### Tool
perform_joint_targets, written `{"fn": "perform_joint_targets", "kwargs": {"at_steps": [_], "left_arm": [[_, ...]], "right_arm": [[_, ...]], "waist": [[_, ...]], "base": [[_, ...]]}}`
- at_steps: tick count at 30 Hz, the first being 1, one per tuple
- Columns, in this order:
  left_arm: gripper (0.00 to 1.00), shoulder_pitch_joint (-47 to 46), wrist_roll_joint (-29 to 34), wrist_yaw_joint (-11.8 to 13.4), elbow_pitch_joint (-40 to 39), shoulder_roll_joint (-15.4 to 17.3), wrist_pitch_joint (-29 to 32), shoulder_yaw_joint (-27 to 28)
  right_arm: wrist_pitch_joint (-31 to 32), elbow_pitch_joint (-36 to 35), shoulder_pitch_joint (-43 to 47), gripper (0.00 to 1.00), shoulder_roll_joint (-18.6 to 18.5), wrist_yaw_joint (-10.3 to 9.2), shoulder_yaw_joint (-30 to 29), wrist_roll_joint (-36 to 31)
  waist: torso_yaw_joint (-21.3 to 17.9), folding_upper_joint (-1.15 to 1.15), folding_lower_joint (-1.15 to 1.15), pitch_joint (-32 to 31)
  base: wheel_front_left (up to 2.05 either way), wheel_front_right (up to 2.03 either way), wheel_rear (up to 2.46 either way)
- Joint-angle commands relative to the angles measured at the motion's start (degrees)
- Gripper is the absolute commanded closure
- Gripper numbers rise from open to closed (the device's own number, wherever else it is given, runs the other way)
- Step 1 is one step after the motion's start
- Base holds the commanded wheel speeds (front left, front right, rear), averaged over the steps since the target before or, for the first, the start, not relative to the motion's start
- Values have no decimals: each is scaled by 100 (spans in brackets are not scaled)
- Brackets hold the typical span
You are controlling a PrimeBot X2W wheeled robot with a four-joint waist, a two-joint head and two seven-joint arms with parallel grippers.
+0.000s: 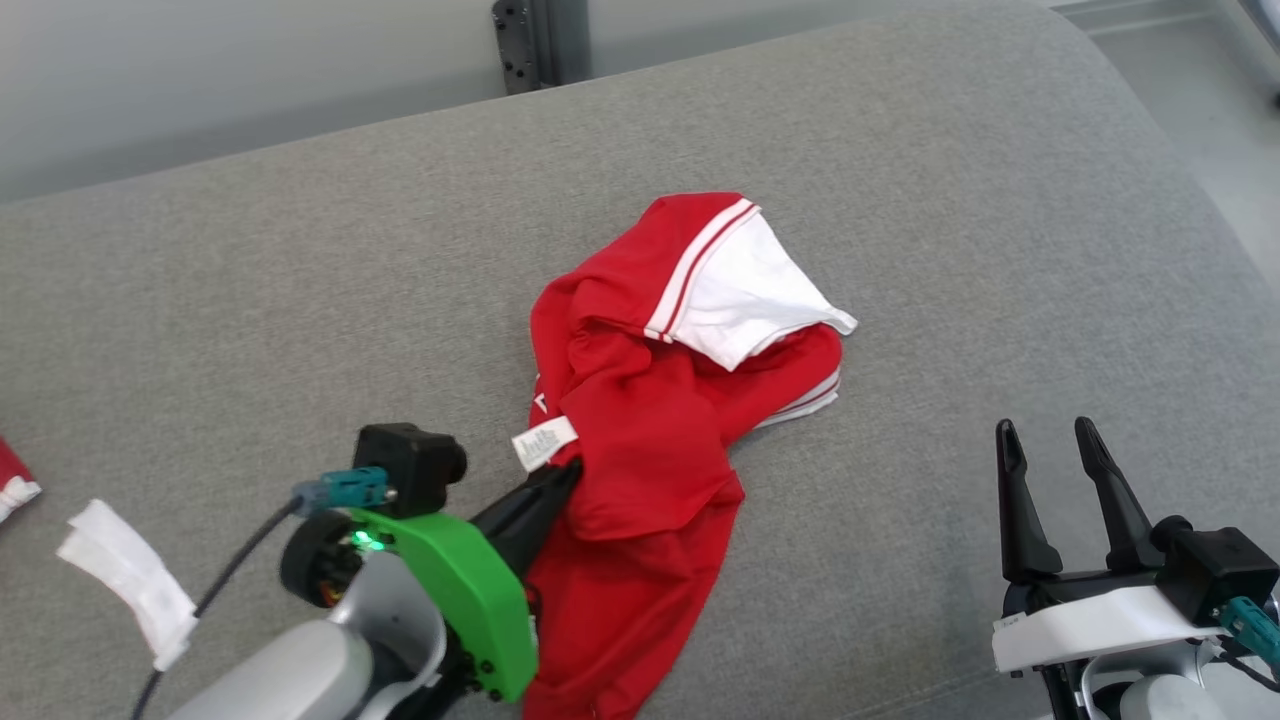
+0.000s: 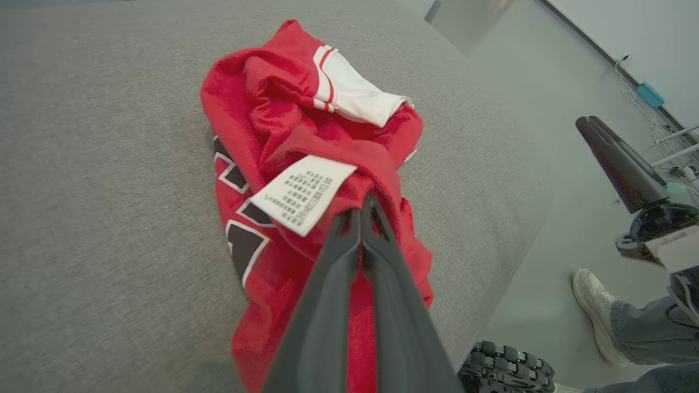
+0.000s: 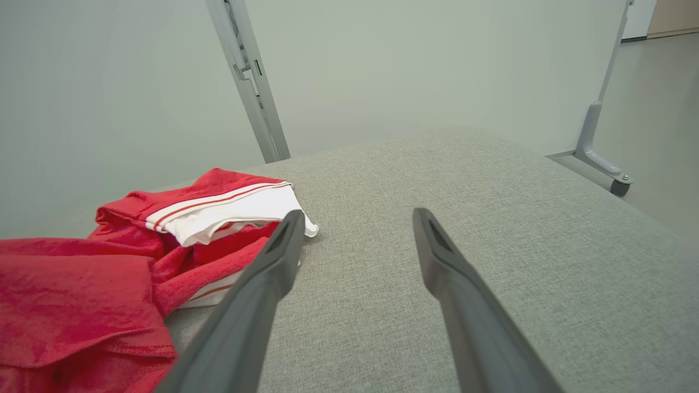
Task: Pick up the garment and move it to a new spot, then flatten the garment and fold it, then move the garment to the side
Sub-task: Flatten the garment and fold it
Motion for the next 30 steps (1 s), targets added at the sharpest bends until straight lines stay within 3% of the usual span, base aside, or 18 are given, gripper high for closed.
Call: {"fn": "perform_joint_targets", "kwargs": {"at_steps": [1, 8, 13, 19, 26, 30], "left_arm": [[100, 63, -7, 66, -146, 318, 143, 69], [100, -354, -121, 125, -345, 1477, 746, 556], [100, -897, 23, 54, 174, 1897, 885, 900], [100, -1734, 407, -126, 1121, 1976, 859, 1063], [100, -2625, 1054, -306, 2085, 1672, 315, 1086], [100, -2514, 1109, -361, 2234, 1539, 121, 1006]], "right_arm": [[-18, -28, 46, 0, -11, 1, -22, -64], [-18, -29, 6, 0, -10, 1, -11, -128], [-18, -8, -81, 0, -12, 1, 60, -145], [-18, 16, -128, 0, -12, 1, 116, -126], [-18, 37, -195, 0, -9, 1, 126, -45], [-18, 30, -84, 0, -10, 1, 46, -21]], "waist": [[360, 0, 0, -167], [712, 0, 0, -186], [747, 0, 0, -158], [600, 0, 0, -87], [279, 0, 0, 17], [183, 0, 0, -9]], "base": [[0, 0, 0], [0, 0, 0], [0, 0, 0], [0, 0, 0], [0, 0, 0], [0, 0, 0]]}}
